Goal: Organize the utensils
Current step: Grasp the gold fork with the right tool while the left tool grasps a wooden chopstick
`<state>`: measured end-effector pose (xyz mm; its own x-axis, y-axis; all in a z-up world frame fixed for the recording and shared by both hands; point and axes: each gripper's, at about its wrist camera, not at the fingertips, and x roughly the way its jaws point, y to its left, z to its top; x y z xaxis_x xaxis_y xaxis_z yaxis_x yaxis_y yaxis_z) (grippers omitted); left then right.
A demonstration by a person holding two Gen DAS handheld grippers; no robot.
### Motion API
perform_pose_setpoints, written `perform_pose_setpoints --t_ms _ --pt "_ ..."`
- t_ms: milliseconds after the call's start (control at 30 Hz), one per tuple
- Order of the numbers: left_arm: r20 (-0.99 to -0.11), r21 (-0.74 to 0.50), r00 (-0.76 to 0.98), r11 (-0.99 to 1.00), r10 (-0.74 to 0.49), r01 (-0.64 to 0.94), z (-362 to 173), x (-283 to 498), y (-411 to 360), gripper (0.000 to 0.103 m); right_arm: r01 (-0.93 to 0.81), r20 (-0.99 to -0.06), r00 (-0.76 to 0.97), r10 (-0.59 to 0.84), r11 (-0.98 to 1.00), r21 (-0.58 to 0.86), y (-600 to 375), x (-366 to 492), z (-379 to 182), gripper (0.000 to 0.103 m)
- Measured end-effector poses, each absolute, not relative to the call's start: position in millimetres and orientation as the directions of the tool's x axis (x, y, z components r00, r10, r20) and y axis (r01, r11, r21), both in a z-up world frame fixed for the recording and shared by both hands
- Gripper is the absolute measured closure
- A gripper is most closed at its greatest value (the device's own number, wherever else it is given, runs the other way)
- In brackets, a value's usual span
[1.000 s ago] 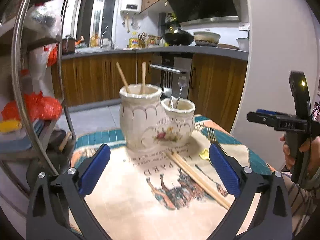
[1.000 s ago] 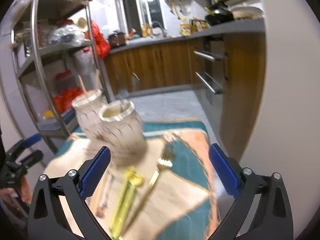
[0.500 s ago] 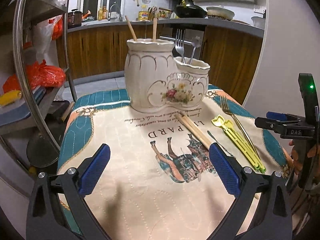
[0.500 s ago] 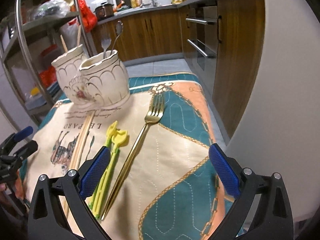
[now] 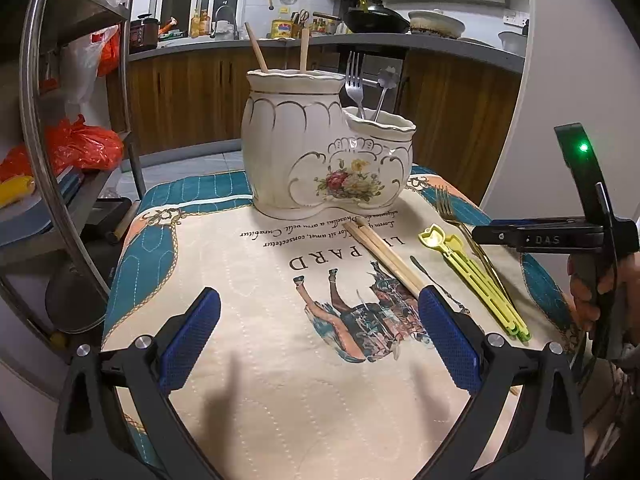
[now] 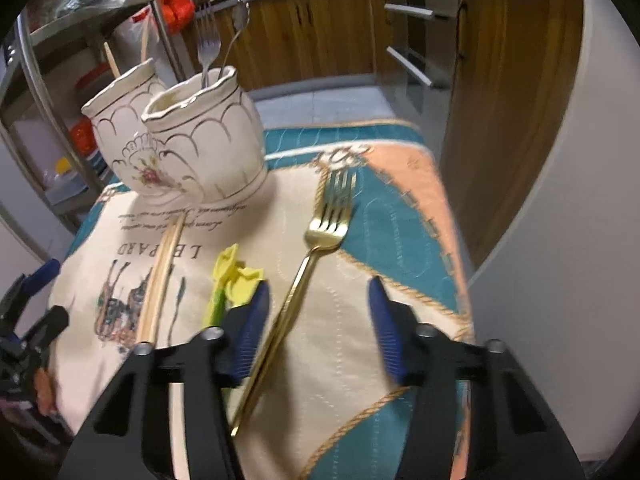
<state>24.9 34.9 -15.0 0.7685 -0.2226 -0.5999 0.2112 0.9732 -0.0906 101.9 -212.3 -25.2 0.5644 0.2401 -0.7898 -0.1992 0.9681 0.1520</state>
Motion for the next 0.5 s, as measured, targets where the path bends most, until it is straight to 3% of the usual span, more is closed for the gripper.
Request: perform_pose_setpoints --t_ms 133,300,400,500 --pt "-0.6 -0.089 0.769 0.974 -0.221 0.211 -15.1 25.1 35.1 0.006 -0.224 -0.805 0.54 0.246 0.964 0.144 -202.5 103.0 -29.5 0.073" --pt "-0.604 -0.068 0.771 0.977 -0.203 0.204 -16.0 25.1 32.3 0.006 -0.233 -0.813 0.534 0.232 0.965 0.122 -194.3 111.4 -32.7 0.076" --pt "-0.611 -0.045 0.769 0.978 -0.189 0.205 -15.7 25.6 28.6 0.006 -0.237 -0.814 0.537 0.222 0.966 0.106 -194.3 118.8 -33.4 0.086" --pt "-0.631 -0.037 0.753 0.976 -0.188 0.212 -14.3 28.9 23.2 0.006 -0.242 -0.815 0.525 0.244 0.961 0.132 -199.0 122.1 -32.9 0.09"
